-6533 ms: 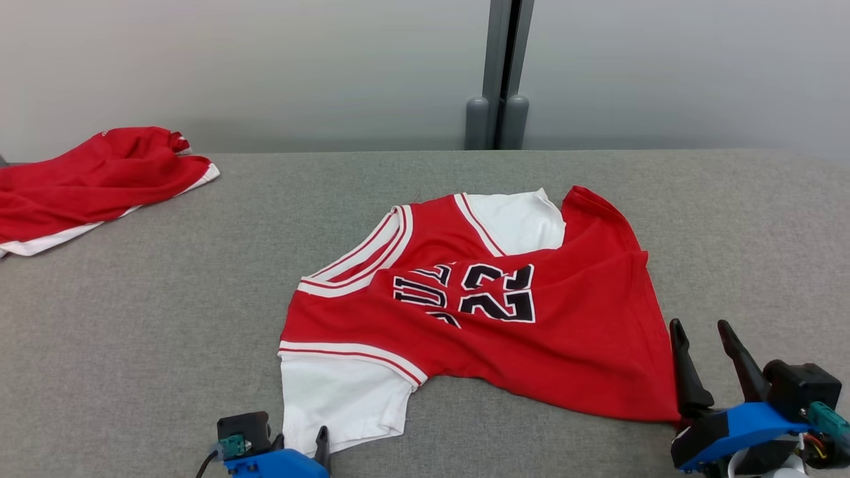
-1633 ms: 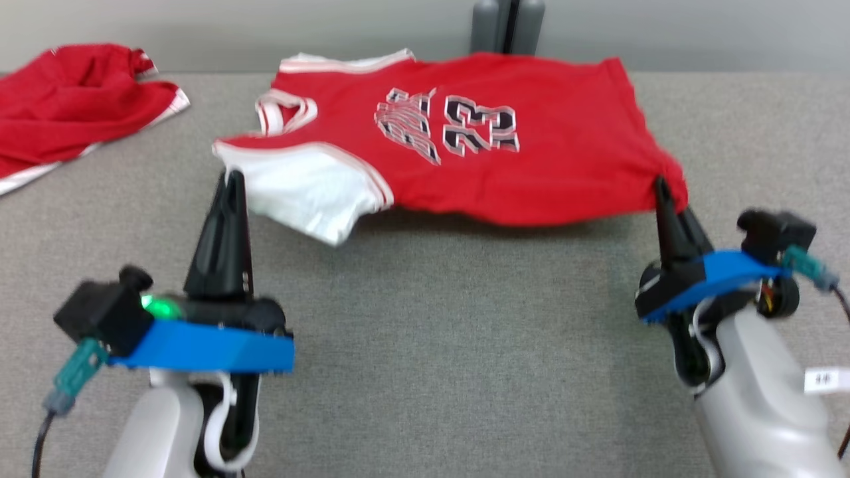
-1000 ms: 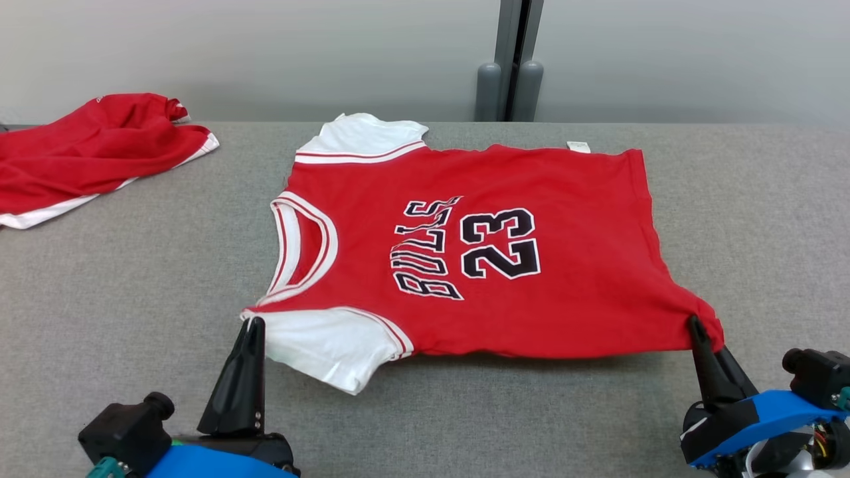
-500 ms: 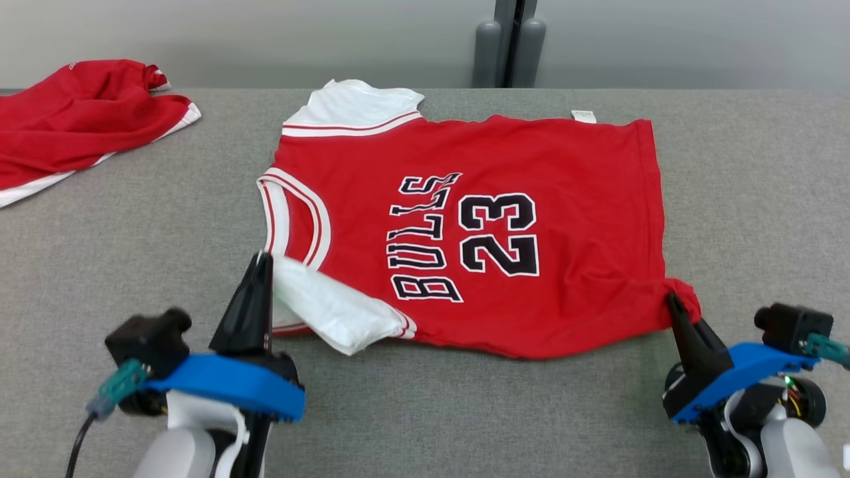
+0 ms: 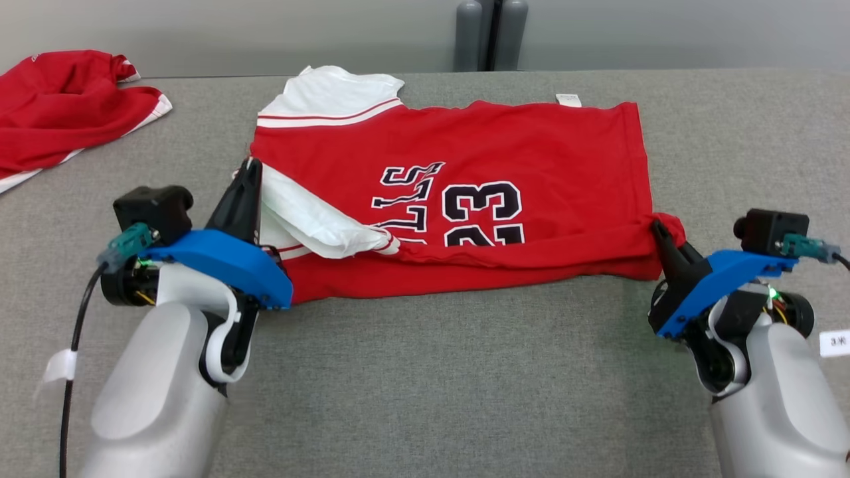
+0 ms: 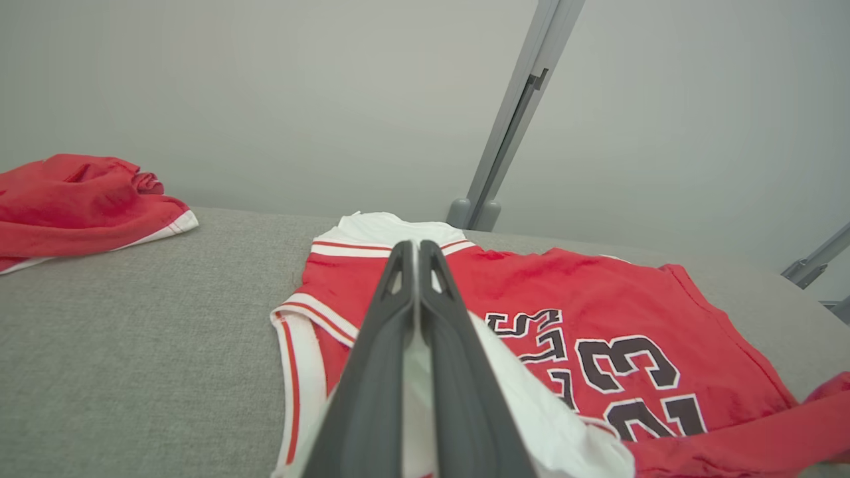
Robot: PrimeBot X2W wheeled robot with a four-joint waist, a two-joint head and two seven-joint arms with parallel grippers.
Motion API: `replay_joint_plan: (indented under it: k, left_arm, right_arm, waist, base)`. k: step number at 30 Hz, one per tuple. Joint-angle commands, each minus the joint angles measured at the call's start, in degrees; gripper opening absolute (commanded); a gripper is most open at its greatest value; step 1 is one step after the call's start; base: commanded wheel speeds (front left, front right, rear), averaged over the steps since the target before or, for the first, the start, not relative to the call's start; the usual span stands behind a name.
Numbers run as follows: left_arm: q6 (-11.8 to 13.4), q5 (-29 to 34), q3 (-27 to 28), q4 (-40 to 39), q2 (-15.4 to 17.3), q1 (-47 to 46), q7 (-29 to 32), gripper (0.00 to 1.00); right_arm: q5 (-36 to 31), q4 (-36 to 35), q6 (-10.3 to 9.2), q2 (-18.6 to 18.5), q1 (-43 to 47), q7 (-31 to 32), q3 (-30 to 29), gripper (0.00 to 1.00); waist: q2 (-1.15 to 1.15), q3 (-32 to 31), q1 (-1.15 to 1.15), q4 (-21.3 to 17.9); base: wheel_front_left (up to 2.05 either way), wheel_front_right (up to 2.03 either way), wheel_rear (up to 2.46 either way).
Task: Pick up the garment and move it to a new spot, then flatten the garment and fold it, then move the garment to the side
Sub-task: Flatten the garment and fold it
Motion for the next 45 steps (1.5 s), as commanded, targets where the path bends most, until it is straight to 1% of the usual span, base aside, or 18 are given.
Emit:
replay_joint_plan:
  k: [1,8,9,10,12,13,15,18,19,20,21,25,28,31,33,38,41,45]
  left_arm:
    - [-0.1,0.3,0.2,1.7,-0.2,-2.0,-1.0,0.00]
    - [-0.8,0.6,-0.2,10.3,-1.4,-7.1,-3.7,0.00]
    - [-1.0,0.7,-0.3,11.3,-1.6,-7.5,-4.0,0.00]
    - [-1.0,0.7,-0.3,11.3,-1.6,-7.5,-4.0,0.00]
    - [-1.3,0.8,-0.4,12.9,-1.9,-8.2,-4.7,0.00]
    - [-1.3,0.8,-0.4,13.6,-2.0,-8.6,-5.1,0.00]
    - [-1.3,0.8,-0.4,15.1,-2.2,-9.4,-5.8,0.00]
    - [-1.2,0.8,-0.3,17.5,-2.6,-10.5,-7.1,0.00]
    - [-1.1,0.6,-0.3,18.3,-2.8,-10.9,-7.5,0.15]
    - [-1.3,0.5,-0.3,19.0,-3.1,-11.4,-8.0,0.73]
    - [-1.5,0.4,-0.3,19.7,-3.2,-11.7,-8.4,1.00]
    - [-1.8,0.0,-0.3,22.1,-3.8,-12.5,-9.9,1.00]
    - [-2.3,-0.2,0.0,22.8,-3.9,-12.9,-10.9,1.00]
    - [-2.6,-0.6,0.1,22.7,-3.7,-13.2,-11.7,1.00]
    - [-2.9,-0.6,0.1,22.1,-3.5,-13.1,-12.0,1.00]
    - [-3.2,-1.1,0.2,20.0,-2.6,-11.5,-12.4,1.00]
    - [-3.3,-1.5,0.2,18.1,-1.9,-9.7,-11.9,1.00]
    - [-3.0,-1.6,-0.4,14.7,-0.8,-6.0,-9.8,1.00]
  right_arm:
    - [-0.3,0.9,0.01,-0.1,-1.6,-0.2,-0.2,0.00]
    - [-1.7,6.8,0.01,-0.1,-6.7,-1.3,0.0,0.00]
    - [-2.0,7.7,0.01,-0.1,-7.3,-1.4,0.1,0.03]
    - [-2.0,7.7,0.01,-0.1,-7.3,-1.4,0.1,0.03]
    - [-2.5,9.5,0.01,-0.1,-8.8,-1.7,0.6,0.29]
    - [-2.5,10.4,0.01,-0.1,-9.5,-1.9,0.8,0.46]
    - [-2.1,12.3,0.01,-0.1,-10.9,-2.4,1.2,1.00]
    - [-1.9,15.2,0.01,-0.1,-13.0,-2.7,1.9,1.00]
    - [-1.5,16.2,0.01,-0.1,-13.8,-2.9,2.0,1.00]
    - [-0.8,16.9,0.01,-0.1,-14.5,-3.3,2.5,1.00]
    - [-0.2,17.8,0.01,-0.1,-15.0,-3.7,2.7,1.00]
    - [2.3,19.9,0.01,-0.1,-17.2,-5.0,5.2,1.00]
    - [2.6,21.1,0.01,-0.2,-18.5,-6.7,5.5,1.00]
    - [0.3,22.0,0.01,-0.2,-19.7,-8.7,4.1,1.00]
    - [-0.2,22.3,0.01,-0.2,-20.3,-9.9,2.9,1.00]
    - [-3.0,22.6,0.01,-0.4,-20.6,-11.1,1.5,1.00]
    - [-4.8,21.7,0.01,-0.9,-19.1,-11.9,1.4,1.00]
    - [-6.4,19.5,0.01,-1.2,-15.5,-12.6,2.4,1.00]
  waist:
    - [-0.01,0.2,0.00,-0.1]
    - [-0.01,1.5,0.00,-0.7]
    - [-0.01,1.7,0.00,-0.8]
    - [-0.01,1.7,0.00,-0.8]
    - [-0.01,1.9,0.00,-0.8]
    - [-0.01,2.0,0.00,-0.9]
    - [-0.01,2.3,0.00,-0.9]
    - [-0.01,2.4,0.00,-0.9]
    - [-0.01,2.4,0.00,-0.9]
    - [-0.01,2.4,0.00,-0.9]
    - [-0.01,2.3,0.00,-0.9]
    - [-0.01,1.9,0.00,-1.0]
    - [-0.01,1.6,0.00,-1.0]
    - [-0.01,1.2,0.00,-1.0]
    - [-0.01,1.0,0.00,-0.8]
    - [-0.01,0.3,0.00,-0.6]
    - [-0.01,-0.4,0.00,-0.5]
    - [-0.01,-1.7,0.00,-0.3]
  base:
    - [0.00,0.00,0.00]
    - [0.00,0.00,0.00]
    - [0.00,0.00,0.00]
    - [0.00,0.00,0.00]
    - [0.00,0.00,0.00]
    - [0.00,0.00,0.00]
    - [0.00,0.00,0.00]
    - [0.00,0.00,0.00]
    - [0.00,0.00,0.00]
    - [0.00,0.00,0.00]
    - [0.00,0.00,0.00]
    - [0.00,0.00,0.00]
    - [0.00,0.00,0.00]
    - [0.00,0.00,0.00]
    - [0.00,0.00,0.00]
    - [0.00,0.00,0.00]
    - [0.00,0.00,0.00]
    - [0.00,0.00,0.00]
